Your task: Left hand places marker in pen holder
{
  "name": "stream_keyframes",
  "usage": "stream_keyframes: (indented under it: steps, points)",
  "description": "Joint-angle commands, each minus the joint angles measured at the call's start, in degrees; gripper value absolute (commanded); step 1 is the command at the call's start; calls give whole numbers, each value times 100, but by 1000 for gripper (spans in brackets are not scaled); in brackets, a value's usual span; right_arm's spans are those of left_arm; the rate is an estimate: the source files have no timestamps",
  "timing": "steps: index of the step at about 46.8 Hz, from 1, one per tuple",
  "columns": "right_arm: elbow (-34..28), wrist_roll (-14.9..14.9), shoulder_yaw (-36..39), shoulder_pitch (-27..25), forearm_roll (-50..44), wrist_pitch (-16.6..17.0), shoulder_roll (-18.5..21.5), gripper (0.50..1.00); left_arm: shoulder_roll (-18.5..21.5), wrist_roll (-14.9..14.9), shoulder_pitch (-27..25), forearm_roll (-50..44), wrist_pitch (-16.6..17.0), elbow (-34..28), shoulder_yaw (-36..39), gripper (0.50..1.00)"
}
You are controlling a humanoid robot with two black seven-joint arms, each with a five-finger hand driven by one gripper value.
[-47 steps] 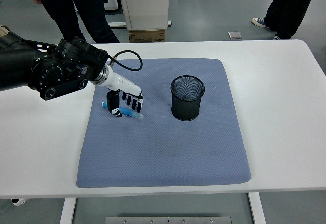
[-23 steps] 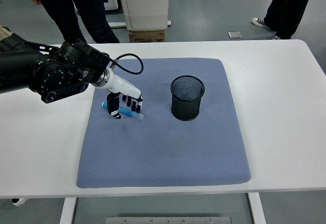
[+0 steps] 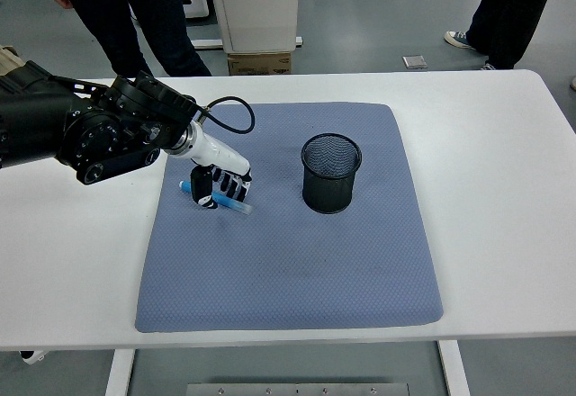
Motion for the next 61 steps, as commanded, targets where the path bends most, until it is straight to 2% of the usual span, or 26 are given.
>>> stream_keyframes:
  steps: [1, 23, 33, 40, 51, 61]
  points:
    - [0, 0, 0, 0, -1, -4, 0, 1000, -2, 31, 0, 0, -1, 0, 0, 604]
    - [0, 0, 0, 0, -1, 5, 0, 1000, 15, 31, 62, 35, -9, 0, 17, 599]
    - [0, 0, 0, 0, -1, 5, 0, 1000, 6, 31, 62, 35, -9, 0, 17, 569]
    - [0, 0, 0, 0, -1, -4, 0, 1000, 6, 31, 71, 44, -18, 0, 17, 531]
    - [0, 0, 0, 0, 8, 5, 0, 1000, 15, 31, 80, 53, -18, 0, 26, 531]
    - [0, 0, 0, 0, -1, -4, 0, 1000, 24, 22, 80, 53, -27, 9, 26, 500]
